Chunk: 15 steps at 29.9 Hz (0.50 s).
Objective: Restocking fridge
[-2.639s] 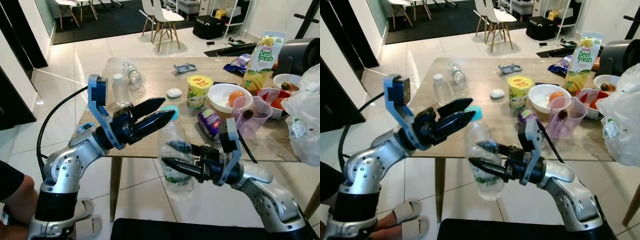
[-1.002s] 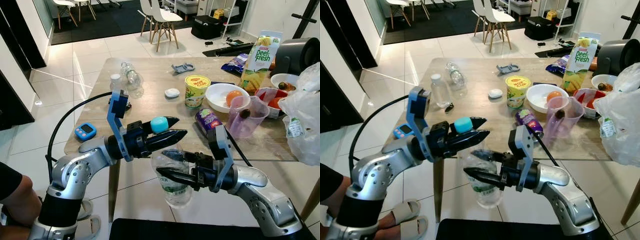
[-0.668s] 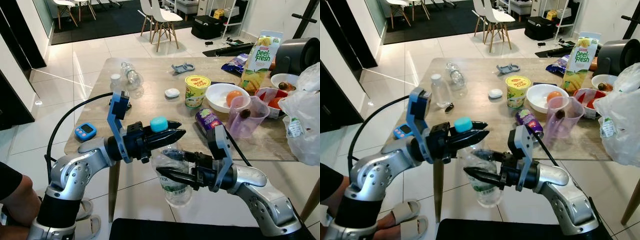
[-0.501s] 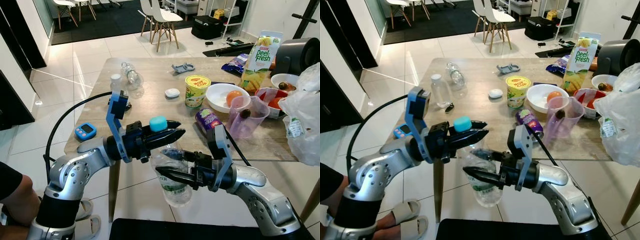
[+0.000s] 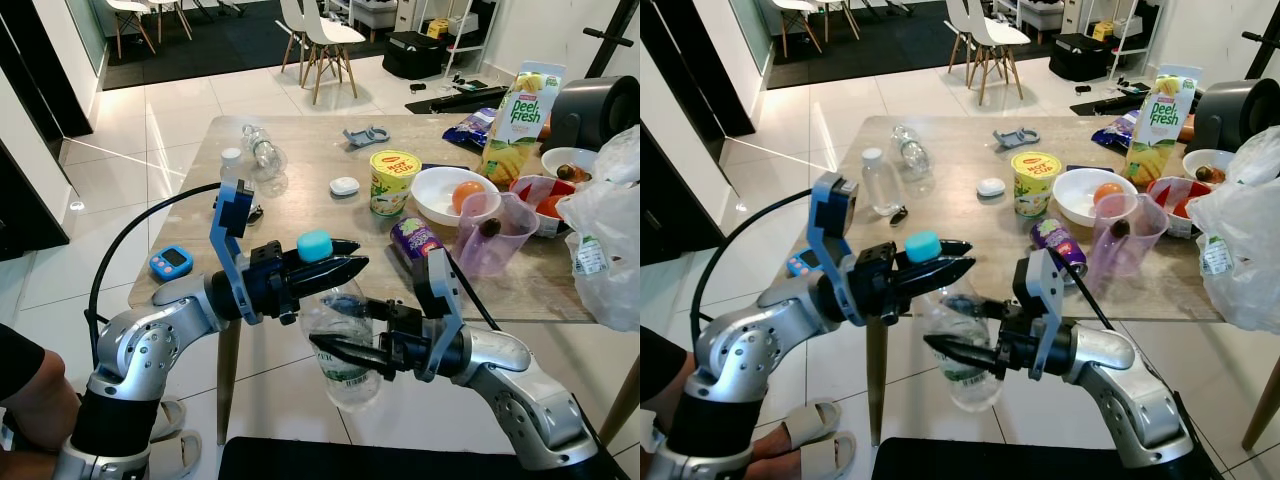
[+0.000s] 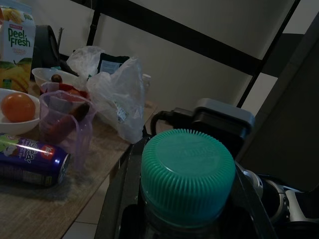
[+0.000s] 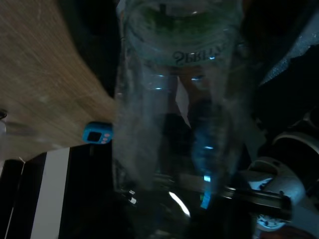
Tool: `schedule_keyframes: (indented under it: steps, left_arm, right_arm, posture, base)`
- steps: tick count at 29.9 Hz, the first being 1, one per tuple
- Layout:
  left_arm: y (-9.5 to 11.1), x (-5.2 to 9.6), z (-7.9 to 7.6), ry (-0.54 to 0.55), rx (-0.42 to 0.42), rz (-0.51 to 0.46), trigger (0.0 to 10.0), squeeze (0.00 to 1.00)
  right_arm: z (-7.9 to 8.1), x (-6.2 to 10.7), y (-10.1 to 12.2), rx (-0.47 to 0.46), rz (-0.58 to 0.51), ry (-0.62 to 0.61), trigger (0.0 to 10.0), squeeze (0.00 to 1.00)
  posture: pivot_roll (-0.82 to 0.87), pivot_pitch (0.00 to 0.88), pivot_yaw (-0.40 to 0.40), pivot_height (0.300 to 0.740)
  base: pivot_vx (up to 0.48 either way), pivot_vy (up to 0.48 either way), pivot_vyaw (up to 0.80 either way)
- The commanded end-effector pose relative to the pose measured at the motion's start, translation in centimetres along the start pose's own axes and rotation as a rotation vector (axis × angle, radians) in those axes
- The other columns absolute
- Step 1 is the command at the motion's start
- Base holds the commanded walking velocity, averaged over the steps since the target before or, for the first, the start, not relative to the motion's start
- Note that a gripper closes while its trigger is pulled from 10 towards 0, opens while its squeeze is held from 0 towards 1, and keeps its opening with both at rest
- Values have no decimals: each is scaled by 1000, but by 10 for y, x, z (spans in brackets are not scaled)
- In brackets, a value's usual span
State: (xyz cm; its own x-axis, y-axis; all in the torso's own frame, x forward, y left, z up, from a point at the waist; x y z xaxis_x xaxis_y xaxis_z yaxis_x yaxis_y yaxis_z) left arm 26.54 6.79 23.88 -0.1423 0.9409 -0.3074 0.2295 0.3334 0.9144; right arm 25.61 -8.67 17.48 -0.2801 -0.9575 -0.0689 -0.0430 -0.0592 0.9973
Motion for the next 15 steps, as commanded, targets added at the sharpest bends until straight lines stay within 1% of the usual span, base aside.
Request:
schedule_keyframes:
  steps: [1,3,6,7,8,9,10,11,13,14,15]
  left_arm:
    - [-1,-2,-4,-15,-7,-7,10000,0]
    - [-1,-1,-3,-8,-9,-4,10000,0]
    - [-5,1,-1,7,-6,5,10000,0]
    - [-8,2,0,14,-5,15,10000,0]
    - [-11,3,1,23,-4,27,10000,0]
    - [-11,3,1,23,-4,27,10000,0]
    - [-14,4,2,30,-3,35,10000,0]
    - [-20,6,4,48,-6,59,10000,0]
    - [-31,9,7,74,-8,103,10000,0]
    - [-31,9,7,74,-8,103,10000,0]
    - [-37,11,7,84,-9,124,10000,0]
  right_arm:
    - [-1,1,-3,-24,8,-5,10000,1000]
    - [-1,7,-7,-35,17,-6,10000,1000]
    - [-7,20,-13,-53,33,-40,10000,1000]
    - [-11,25,-17,-61,44,-63,10000,765]
    - [-13,32,-21,-73,59,-79,10000,451]
    - [-13,32,-21,-73,59,-79,10000,451]
    - [-15,36,-23,-81,69,-89,10000,451]
    - [-16,43,-28,-99,85,-99,10000,0]
    - [-17,57,-36,-137,117,-119,10000,0]
    - [-17,57,-36,-137,117,-119,10000,0]
    - [-18,66,-42,-157,145,-132,10000,0]
  posture:
    - [84,24,28,740]
    - [86,24,28,740]
    - [86,24,27,740]
    - [85,24,28,740]
    - [85,24,28,740]
    - [85,24,28,740]
    - [89,24,26,740]
    - [90,25,24,740]
    - [90,25,24,740]
    - [90,25,24,740]
    - [89,24,24,740]
  base:
    - [0,0,0]
    - [0,0,0]
    - [0,0,0]
    - [0,0,0]
    - [0,0,0]
    - [0,0,0]
    - [0,0,0]
    - [0,0,0]
    - [0,0,0]
    - [0,0,0]
    - [0,0,0]
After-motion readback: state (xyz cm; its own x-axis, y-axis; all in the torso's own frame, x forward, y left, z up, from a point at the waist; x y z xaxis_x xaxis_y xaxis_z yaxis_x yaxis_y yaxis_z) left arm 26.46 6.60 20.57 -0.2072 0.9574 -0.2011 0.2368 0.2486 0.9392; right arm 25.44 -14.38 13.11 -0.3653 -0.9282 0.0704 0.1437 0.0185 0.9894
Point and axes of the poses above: a point about 5 cm out from each wrist's last joint towards the gripper, its own x axis pointing back from the gripper into the wrist, its own y axis along the axis of the wrist's last joint, z = x × y, the point moved 3 cm from there along -x, pointing out of the wrist towards the gripper, and after that the axes turned 2 degrees about x, right-handed, at the moved point
